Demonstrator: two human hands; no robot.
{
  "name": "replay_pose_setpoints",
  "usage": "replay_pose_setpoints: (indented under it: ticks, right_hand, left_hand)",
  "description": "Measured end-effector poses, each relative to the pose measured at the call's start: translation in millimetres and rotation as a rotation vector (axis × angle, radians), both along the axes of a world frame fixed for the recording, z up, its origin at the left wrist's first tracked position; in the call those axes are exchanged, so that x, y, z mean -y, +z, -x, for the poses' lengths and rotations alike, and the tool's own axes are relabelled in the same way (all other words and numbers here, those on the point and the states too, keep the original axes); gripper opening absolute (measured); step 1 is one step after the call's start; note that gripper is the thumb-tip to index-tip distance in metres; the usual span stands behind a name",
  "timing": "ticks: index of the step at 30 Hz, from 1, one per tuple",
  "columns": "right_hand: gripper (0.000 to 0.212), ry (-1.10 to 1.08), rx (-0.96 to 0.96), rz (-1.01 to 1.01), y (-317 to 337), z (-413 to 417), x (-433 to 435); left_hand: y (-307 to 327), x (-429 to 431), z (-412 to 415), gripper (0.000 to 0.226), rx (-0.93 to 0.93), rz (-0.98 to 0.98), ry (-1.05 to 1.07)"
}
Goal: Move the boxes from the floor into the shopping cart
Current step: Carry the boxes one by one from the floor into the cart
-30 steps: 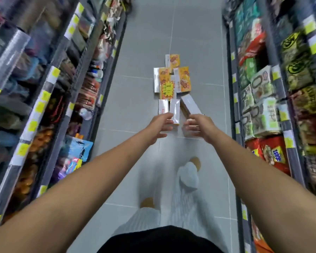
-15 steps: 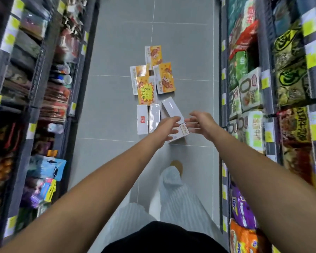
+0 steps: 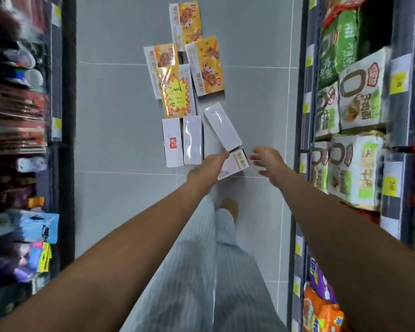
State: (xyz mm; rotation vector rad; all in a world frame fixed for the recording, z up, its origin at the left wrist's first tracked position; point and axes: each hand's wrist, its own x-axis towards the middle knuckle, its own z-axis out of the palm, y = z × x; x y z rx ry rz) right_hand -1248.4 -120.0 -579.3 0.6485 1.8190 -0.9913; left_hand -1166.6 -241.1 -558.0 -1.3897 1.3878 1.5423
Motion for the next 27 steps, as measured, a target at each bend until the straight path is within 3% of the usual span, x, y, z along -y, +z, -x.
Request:
replay_pose_setpoints:
  ticks: [7, 10, 11, 14, 16, 18, 21, 27]
  right_hand:
    - [0.007, -0.021, 0.028, -0.069, -130, 15, 10]
    - [0.009, -0.008, 0.034, -0.087, -192, 18, 15]
    - [0.014, 0.004, 0.032, -0.098, -214, 18, 16]
    - [0.076, 0.040, 0.037, -0.185, -307, 17, -2]
    - [0.101, 0.045, 0.047, -0.235, -345, 16, -15]
    - [0.093, 0.048, 0.060, -0.245, -341, 18, -8]
    - [0.043, 0.041, 0.118, -0.162, -333, 16, -2]
    - [0.033, 0.057, 0.123, -0.172, -337, 15, -9]
  left_hand:
    - [-142, 8, 16, 0.037, 0.070, -0.098, 0.098]
    - [-208, 5, 20, 0.053, 0.117, -0.116, 0.166]
    - [-228, 5, 20, 0.055, 0.139, -0.117, 0.198]
    - [-279, 5, 18, 0.048, 0.159, -0.128, 0.297]
    - [-303, 6, 15, 0.045, 0.174, -0.170, 0.373]
    - [-327, 5, 12, 0.037, 0.198, -0.201, 0.416]
    - [-350, 3, 7, 0.038, 0.244, -0.265, 0.404]
    - [-358, -4, -5, 0.032, 0.274, -0.315, 0.396]
